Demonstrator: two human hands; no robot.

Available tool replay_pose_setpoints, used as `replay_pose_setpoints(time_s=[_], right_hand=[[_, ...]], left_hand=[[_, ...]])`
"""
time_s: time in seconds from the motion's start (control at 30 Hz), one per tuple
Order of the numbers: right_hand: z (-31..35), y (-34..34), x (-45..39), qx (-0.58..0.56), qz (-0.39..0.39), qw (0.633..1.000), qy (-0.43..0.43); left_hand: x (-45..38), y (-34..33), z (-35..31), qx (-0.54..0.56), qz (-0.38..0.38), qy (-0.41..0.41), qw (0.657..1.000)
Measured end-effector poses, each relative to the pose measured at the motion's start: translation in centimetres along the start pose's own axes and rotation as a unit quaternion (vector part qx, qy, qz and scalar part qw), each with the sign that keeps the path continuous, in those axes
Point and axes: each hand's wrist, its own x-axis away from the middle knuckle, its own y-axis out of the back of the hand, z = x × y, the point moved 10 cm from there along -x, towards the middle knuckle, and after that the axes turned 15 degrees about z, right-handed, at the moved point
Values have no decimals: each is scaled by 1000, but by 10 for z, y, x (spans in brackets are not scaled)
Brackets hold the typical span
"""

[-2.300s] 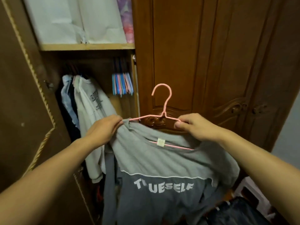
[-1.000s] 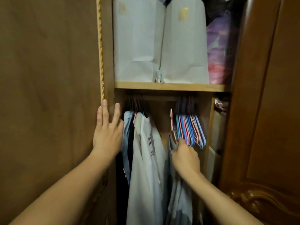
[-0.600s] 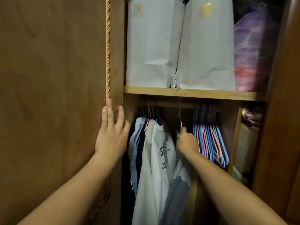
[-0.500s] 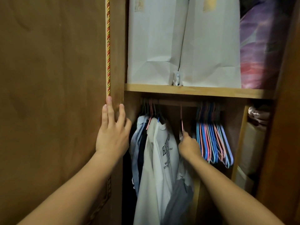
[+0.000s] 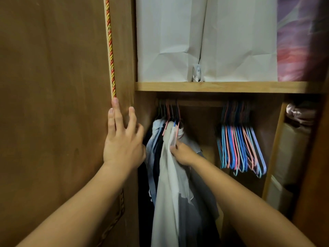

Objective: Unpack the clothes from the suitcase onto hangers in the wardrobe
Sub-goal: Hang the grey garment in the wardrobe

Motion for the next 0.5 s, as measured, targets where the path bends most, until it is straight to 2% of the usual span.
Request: replay_pose_setpoints(time_s=[0.03, 0.07, 0.1, 0.13, 0.17, 0.2, 0.23, 0.27, 0.33, 0.4, 0.5], right_hand=[[-11, -2, 7, -8, 23, 1000, 5], [-25, 6, 17, 7, 12, 1000, -1], [-40, 25, 26, 63, -46, 997, -19], [-50, 52, 39, 170, -135, 975, -55], [-57, 74, 54, 293, -210, 926, -110], [-64, 89, 66, 382, -243, 874, -175], [-72, 98, 73, 424, -242, 842, -231], [-81, 103, 77, 443, -216, 826, -274], [-90, 105, 78, 455, -187, 819, -295], [-91, 105, 77, 457, -194, 822, -279], [-91, 105, 78, 414, -193, 850, -263]], left_hand=[[0, 0, 0, 0, 0, 0, 1000], [1, 0, 0, -1, 1, 1, 1000], [0, 0, 0, 0, 1, 1, 1000], [0, 0, 0, 1, 0, 1, 1000], [0, 0, 0, 3, -1, 1, 1000], [0, 0, 0, 4, -1, 1, 1000], [0, 0, 0, 4, 1, 3, 1000], [0, 0, 0, 1, 5, 4, 1000], [0, -1, 1, -2, 9, 6, 1000], [1, 0, 2, 3, 6, 7, 1000], [1, 0, 1, 5, 2, 4, 1000]])
